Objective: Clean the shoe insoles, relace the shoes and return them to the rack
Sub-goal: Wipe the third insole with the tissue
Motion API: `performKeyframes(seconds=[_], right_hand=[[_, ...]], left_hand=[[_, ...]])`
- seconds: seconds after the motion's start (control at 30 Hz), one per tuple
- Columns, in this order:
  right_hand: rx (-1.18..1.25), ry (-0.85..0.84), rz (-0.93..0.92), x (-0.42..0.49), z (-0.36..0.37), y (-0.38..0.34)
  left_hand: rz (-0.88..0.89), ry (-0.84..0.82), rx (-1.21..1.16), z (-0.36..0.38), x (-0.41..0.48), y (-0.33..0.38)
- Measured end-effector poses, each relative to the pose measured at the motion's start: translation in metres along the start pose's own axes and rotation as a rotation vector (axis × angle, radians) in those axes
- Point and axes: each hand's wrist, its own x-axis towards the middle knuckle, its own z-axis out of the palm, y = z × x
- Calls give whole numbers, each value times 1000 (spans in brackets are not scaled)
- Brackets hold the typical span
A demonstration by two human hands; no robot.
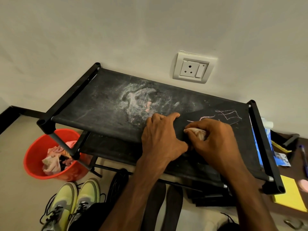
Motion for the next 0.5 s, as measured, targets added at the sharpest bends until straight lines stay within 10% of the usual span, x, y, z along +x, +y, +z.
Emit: performKeyframes(seconds=[0.5], right_hand=[[-53,34,129,2,-25,16]], left_hand=[[-28,-11,5,-2,0,3]])
